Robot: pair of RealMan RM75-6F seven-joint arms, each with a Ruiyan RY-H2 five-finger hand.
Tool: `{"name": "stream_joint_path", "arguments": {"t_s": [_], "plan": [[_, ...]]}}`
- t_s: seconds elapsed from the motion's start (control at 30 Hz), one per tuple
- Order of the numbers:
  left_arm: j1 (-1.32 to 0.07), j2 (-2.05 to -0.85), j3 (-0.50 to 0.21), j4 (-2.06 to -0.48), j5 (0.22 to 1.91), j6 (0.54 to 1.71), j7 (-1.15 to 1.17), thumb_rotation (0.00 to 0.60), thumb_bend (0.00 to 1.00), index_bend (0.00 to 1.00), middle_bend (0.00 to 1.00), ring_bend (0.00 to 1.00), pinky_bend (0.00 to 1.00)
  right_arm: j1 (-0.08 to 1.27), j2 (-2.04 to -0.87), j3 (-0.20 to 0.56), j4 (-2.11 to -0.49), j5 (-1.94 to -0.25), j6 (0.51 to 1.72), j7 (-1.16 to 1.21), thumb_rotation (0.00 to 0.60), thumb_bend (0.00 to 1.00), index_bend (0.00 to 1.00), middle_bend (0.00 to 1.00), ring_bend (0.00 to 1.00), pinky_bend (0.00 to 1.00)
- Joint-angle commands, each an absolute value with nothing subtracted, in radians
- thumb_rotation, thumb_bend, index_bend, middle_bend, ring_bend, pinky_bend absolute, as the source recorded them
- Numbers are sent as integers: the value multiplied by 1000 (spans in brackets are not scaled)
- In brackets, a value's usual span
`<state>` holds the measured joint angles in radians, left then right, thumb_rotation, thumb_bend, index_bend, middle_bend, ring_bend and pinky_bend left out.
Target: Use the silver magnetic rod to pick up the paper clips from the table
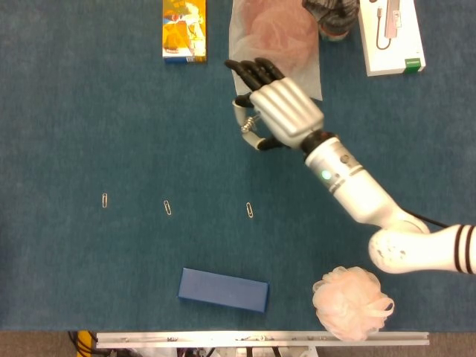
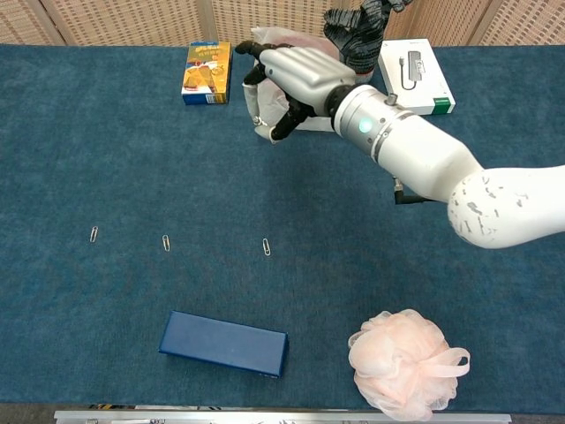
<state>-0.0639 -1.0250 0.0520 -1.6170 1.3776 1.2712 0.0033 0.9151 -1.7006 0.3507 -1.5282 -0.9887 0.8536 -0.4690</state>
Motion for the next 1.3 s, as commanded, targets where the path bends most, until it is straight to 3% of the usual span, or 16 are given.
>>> {"name": "stream_joint_path", "arguments": {"t_s": [0.03,0.33,0.4,0.5,0.57,0.97,1.13,1.3], "plan": [[-63,-1025,53,-1617,1377,1272,4,600,28,467,350,208,55,942,-1721,358,-1508,-976,846,-460,600,316,633,42,0,0],[-59,-1028,55,-1615,1379,1274,4,600,28,467,349,208,55,1004,-1775,365,-1455,-986,842,-416,600,313,623,45,0,0],[-61,-1029,55,-1617,1378,1270,7,600,28,467,349,208,55,1030,-1804,370,-1401,-984,830,-406,600,272,514,45,0,0],[-63,-1032,55,-1620,1379,1268,11,600,28,467,350,208,55,1064,-1835,380,-1342,-962,803,-395,600,80,135,31,0,0],[-62,-1031,56,-1623,1378,1268,14,600,28,467,350,208,55,1074,-1843,383,-1328,-961,804,-389,600,23,32,25,0,0],[-66,-1029,50,-1631,1384,1276,21,600,28,467,334,209,55,1006,-1755,332,-1433,-1007,887,-352,600,0,0,24,0,0],[-77,-1026,38,-1645,1401,1290,29,600,28,467,314,204,55,927,-1648,287,-1553,-1043,952,-339,600,0,0,24,0,0],[-108,-1000,27,-1694,1433,1271,-19,600,28,460,227,128,55,838,-1522,243,-1665,-1100,1033,-322,600,0,0,26,0,0]]}}
